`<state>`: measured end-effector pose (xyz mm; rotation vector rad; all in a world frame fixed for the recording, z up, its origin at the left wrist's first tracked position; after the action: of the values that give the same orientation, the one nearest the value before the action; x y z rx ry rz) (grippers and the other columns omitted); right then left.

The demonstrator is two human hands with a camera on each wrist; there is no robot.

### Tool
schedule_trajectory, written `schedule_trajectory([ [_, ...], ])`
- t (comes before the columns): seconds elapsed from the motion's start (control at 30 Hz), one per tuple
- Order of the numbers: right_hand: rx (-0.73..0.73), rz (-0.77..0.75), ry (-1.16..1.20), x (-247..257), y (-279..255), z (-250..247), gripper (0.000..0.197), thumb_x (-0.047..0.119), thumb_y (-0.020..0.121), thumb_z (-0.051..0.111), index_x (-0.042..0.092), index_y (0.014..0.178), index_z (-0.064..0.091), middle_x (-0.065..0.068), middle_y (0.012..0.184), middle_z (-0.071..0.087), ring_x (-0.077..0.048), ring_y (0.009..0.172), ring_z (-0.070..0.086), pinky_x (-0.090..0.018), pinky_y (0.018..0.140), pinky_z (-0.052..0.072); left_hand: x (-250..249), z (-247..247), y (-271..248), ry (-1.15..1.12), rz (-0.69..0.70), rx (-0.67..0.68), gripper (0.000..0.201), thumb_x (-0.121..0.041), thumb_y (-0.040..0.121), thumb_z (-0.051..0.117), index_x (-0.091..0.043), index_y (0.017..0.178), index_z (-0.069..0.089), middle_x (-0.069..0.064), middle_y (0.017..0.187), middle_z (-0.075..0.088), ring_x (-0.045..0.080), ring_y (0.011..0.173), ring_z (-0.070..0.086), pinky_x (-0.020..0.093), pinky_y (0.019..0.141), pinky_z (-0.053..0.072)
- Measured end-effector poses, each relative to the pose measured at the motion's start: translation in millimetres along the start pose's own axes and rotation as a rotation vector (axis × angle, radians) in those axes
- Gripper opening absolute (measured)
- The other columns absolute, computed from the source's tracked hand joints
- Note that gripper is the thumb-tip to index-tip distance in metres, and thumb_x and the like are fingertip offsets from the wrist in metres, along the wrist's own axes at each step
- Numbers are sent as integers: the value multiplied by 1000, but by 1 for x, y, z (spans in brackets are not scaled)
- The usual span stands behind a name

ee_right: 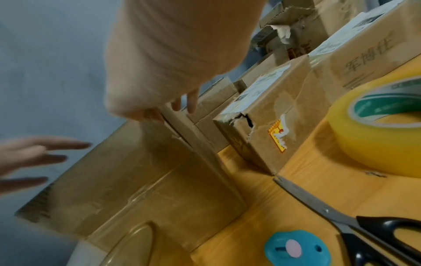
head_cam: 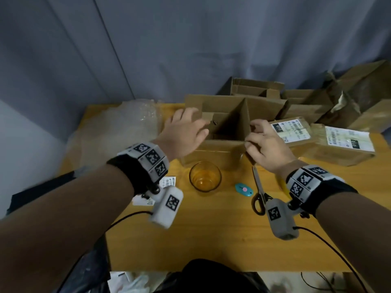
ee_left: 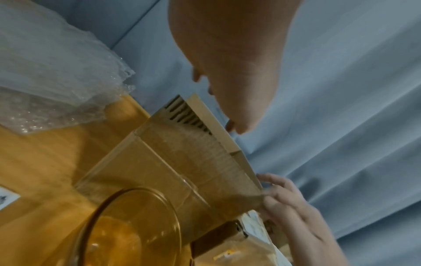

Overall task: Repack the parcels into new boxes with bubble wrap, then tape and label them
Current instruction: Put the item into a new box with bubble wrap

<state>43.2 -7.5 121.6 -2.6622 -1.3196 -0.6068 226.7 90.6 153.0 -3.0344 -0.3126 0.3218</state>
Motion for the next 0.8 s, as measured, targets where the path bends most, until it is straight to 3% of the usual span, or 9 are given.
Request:
schedule_trajectory([
  [0.07, -42, 75, 99, 8, 5, -6, 27, 32, 96, 48, 13, 102, 66, -8, 151, 26, -24, 132, 37, -30, 103, 31, 10, 21, 8, -127, -174, 251, 46, -49, 99, 24, -38, 142, 37, 6, 159, -7, 35, 144, 1, 55, 113, 8],
  [0.1, -58, 143, 153, 11, 11, -10, 30, 35, 98, 46, 15, 107, 66, -9, 154, 24, -23, 135, 35, -27, 104, 27, 13, 30, 11, -190, -221, 329, 48, -50, 99, 22, -36, 141, 41, 7, 159, -9, 33, 145, 3, 54, 114, 9],
  [0.17, 14, 305, 174, 10, 25, -7, 31, 33, 99, 45, 17, 118, 64, -13, 148, 38, -24, 131, 42, -26, 104, 31, 12, 38, 15, -252, -224, 400, 50, -47, 100, 22, -25, 135, 50, 11, 157, 18, 27, 141, 25, 46, 114, 22],
  [0.27, 116, 426, 115, 3, 38, 3, 31, 13, 94, 50, 8, 122, 61, -15, 120, 63, -30, 113, 58, -32, 91, 44, 21, 20, 15, -304, -239, 177, 38, -35, 101, 30, -11, 114, 57, 9, 109, 62, 24, 105, 57, 33, 82, 44],
  [0.33, 89, 496, 83, -2, 39, 1, 31, 8, 92, 51, 4, 121, 60, -16, 115, 63, -32, 110, 59, -34, 88, 46, 35, 8, 7, -302, -268, 24, 33, -32, 101, 33, -9, 101, 56, 5, 84, 58, 20, 79, 56, 27, 61, 38],
  [0.4, 56, 531, 69, -4, 39, -1, 35, 5, 92, 50, 3, 126, 55, -18, 118, 62, -33, 110, 58, -36, 91, 45, 49, 8, -2, -340, -289, -13, 31, -33, 101, 35, -10, 100, 55, 4, 81, 57, 16, 73, 51, 23, 56, 35],
  [0.53, 38, 499, 91, 7, 51, 3, 38, 10, 96, 46, 6, 134, 48, -20, 127, 57, -34, 118, 54, -37, 98, 43, 50, 18, -9, -478, -246, 60, 35, -39, 100, 36, -14, 115, 54, 5, 96, 64, 19, 85, 60, 27, 69, 45],
  [0.67, -11, 443, 49, 27, 65, 5, 42, 23, 96, 48, 13, 137, 46, -17, 146, 33, -34, 134, 31, -40, 110, 29, 52, 13, -10, -495, -205, -18, 51, -47, 100, 30, -19, 143, 36, 5, 138, 51, 21, 123, 51, 29, 96, 38],
  [0.8, -116, 206, 9, 59, 81, -3, 36, 18, 93, 51, 14, 128, 54, -11, 143, 40, -28, 133, 30, -37, 113, 25, 94, 7, -12, -492, -319, -194, 48, -40, 99, 39, -11, 137, 40, 10, 131, 53, 25, 117, 54, 39, 100, 44],
])
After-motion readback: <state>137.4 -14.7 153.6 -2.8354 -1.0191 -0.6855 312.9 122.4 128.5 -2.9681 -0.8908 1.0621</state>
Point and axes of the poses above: each hand's wrist, its own y-axis towards the middle knuckle, its own z-axis out of the palm, x = y × z, the point moved 6 cm from there along y, towards the middle knuckle
